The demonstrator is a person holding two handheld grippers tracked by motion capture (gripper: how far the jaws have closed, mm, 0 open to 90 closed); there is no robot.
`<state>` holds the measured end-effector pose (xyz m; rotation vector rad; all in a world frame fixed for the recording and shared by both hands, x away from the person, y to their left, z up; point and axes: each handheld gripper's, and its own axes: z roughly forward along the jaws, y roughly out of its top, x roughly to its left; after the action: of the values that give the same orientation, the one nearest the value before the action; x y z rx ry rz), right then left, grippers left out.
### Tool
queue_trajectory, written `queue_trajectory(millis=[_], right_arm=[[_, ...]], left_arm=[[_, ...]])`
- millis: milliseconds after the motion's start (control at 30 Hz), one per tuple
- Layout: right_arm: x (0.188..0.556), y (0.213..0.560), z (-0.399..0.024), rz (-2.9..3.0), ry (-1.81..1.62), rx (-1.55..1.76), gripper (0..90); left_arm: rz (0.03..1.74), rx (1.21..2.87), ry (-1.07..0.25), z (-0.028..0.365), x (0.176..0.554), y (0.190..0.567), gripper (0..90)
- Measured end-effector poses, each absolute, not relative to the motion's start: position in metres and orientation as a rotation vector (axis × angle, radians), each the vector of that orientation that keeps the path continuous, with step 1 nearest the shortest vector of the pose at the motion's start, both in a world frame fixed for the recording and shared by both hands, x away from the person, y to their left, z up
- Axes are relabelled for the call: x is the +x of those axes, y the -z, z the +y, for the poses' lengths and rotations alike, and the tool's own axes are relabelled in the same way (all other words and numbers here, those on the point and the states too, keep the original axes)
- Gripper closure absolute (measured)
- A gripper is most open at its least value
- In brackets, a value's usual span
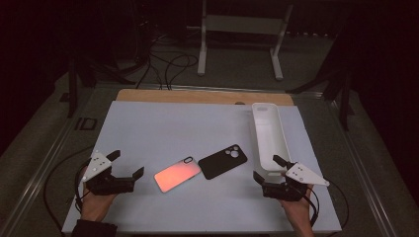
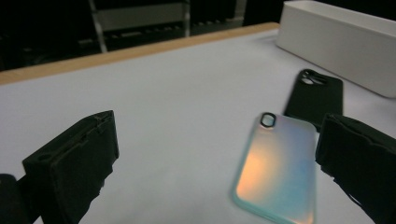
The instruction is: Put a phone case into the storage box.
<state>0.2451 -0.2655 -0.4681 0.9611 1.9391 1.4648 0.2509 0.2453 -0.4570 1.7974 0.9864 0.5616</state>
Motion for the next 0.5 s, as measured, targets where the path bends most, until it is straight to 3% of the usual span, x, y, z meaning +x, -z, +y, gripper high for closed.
queue_trajectory(millis=[500], right_arm=[[0.251, 0.465, -0.269, 1.938, -1.458, 0.962, 8.7]], left_arm=[[0.998, 2.13, -0.412, 0.199, 0.289, 0.461, 0.2]])
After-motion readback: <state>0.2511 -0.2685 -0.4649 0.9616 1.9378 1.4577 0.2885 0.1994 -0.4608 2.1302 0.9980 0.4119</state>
